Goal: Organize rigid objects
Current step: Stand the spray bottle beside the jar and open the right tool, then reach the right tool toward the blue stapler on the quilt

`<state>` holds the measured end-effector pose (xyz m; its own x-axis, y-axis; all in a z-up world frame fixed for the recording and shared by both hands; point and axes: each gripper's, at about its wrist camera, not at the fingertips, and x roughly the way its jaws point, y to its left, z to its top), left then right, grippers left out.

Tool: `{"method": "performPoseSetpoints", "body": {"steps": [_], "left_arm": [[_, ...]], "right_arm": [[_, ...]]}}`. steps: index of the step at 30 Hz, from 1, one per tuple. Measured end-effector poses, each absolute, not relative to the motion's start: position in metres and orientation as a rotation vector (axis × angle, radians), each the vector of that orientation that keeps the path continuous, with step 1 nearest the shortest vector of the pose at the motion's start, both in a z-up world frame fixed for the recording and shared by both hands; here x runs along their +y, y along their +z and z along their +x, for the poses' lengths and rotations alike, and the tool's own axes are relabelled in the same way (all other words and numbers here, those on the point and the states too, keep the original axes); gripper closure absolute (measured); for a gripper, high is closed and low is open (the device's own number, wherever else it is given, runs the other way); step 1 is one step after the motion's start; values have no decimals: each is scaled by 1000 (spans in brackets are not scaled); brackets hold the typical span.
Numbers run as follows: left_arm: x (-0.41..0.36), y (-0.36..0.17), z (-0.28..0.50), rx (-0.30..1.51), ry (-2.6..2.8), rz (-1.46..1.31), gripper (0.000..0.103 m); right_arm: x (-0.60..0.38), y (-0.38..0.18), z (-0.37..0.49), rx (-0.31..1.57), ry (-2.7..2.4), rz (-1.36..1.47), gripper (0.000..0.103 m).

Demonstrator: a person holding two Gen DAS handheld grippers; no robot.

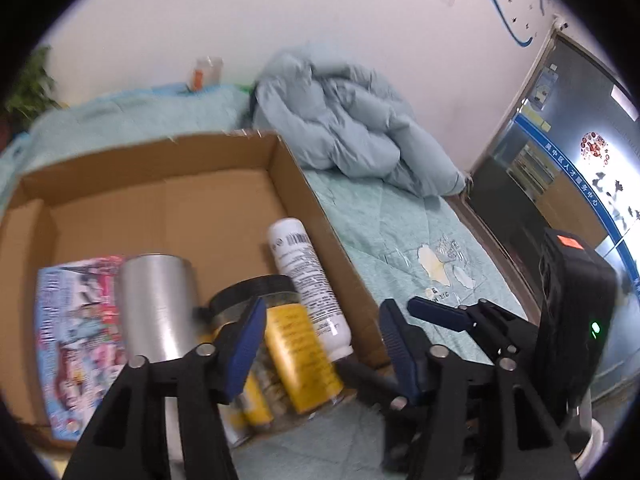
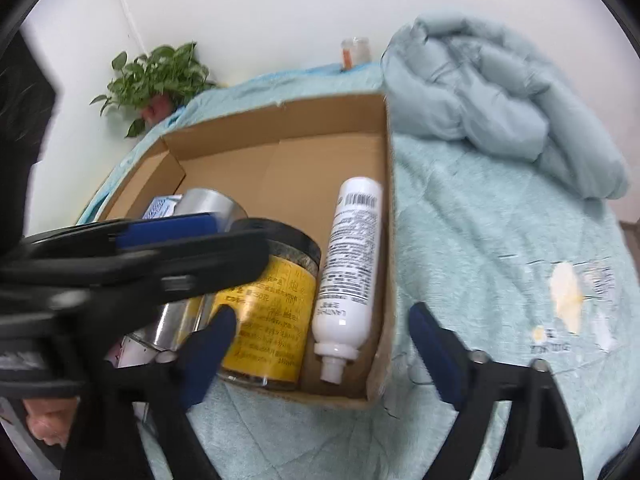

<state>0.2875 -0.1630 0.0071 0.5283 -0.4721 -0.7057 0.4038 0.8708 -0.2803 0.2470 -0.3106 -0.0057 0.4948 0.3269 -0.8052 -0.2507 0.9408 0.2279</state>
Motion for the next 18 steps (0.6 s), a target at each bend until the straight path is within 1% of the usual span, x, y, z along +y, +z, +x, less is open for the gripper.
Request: {"method": "performPoseSetpoints", "body": {"steps": [1, 3, 4, 6, 10, 12, 14, 16, 18], "left_arm": [[-155, 15, 276, 832, -505, -75, 39], [-136, 36, 245, 732, -442, -47, 32], [-127, 47, 233, 685, -422, -38, 30], [-109, 77, 202, 565, -379, -3, 23], [-82, 135, 151, 394, -297, 111, 19], [-67, 157, 128, 361, -268, 161, 18], [-56, 167, 111, 342, -222, 197, 18], [-45, 167, 89, 338, -175, 237, 18], [-36, 153, 70, 397, -174, 246, 17]], "right_arm": [[-310, -3, 241, 981, 348, 83, 12], [-310, 5, 225, 954, 342, 94, 4], [-308, 11, 216, 931, 335, 89, 1], [-302, 21, 195, 883, 314, 55, 1], [-291, 38, 153, 834, 292, 25, 0], [-283, 47, 129, 810, 271, -5, 0], [-275, 53, 103, 794, 261, -28, 0], [-266, 59, 70, 771, 269, -26, 0], [-257, 59, 42, 751, 271, -26, 0]]}}
